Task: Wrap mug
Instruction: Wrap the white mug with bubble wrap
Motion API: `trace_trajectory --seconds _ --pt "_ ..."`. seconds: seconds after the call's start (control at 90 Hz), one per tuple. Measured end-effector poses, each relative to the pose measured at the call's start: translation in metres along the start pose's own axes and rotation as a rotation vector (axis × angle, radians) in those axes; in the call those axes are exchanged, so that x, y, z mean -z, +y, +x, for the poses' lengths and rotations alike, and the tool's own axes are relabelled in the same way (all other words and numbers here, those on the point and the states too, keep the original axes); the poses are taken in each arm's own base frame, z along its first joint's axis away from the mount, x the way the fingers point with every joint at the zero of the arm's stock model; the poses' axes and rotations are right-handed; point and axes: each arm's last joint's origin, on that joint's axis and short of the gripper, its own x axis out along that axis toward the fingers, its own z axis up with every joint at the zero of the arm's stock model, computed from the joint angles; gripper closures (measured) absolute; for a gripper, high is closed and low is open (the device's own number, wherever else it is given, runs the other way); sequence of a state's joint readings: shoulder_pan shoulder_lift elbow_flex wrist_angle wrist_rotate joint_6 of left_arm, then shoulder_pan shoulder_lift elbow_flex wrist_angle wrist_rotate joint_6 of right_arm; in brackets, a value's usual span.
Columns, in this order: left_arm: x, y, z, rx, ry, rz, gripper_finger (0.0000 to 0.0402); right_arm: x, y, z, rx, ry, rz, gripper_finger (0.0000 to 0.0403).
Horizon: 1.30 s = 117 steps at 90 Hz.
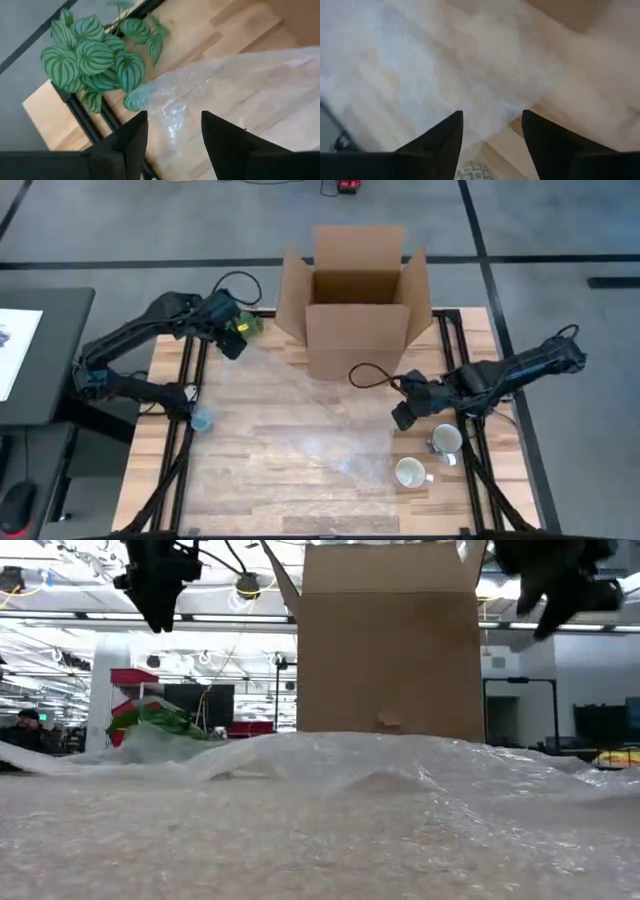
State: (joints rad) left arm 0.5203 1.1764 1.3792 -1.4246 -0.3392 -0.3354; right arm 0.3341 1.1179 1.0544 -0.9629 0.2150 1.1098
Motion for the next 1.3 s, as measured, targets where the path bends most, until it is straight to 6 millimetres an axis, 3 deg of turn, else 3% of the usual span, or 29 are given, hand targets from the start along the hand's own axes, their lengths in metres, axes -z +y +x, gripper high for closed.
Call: trace_trajectory --seconds 0.2,0.333,0.489,0.833,1.022,1.3 --pt "0.003 0.002 -0.007 0.019 -0.054 -0.007 0.0237 0.000 0.024 -0.031 -0.180 0.008 -0.231 0.0207" --pt "0.004 0.001 -0.008 0.051 -0.045 -0.023 0.0237 0.016 0.037 -0.034 -0.301 0.114 -0.287 0.0207" --pt "0.005 -0.008 -0.013 0.222 -0.050 0.046 0.0237 0.042 0.040 -0.010 -0.187 0.225 -0.345 0.0206" --pt "0.014 -0.050 -0.034 0.449 -0.193 0.366 0.0237 0.070 0.053 0.049 -0.012 0.404 -0.493 0.0206" --pt "0.013 -0.062 -0.040 0.505 -0.264 0.397 0.0237 0.084 0.049 0.066 0.120 0.498 -0.541 0.0208" --pt "0.016 -0.066 -0.043 0.519 -0.267 0.397 0.0237 0.103 0.039 0.083 0.076 0.559 -0.528 0.0222"
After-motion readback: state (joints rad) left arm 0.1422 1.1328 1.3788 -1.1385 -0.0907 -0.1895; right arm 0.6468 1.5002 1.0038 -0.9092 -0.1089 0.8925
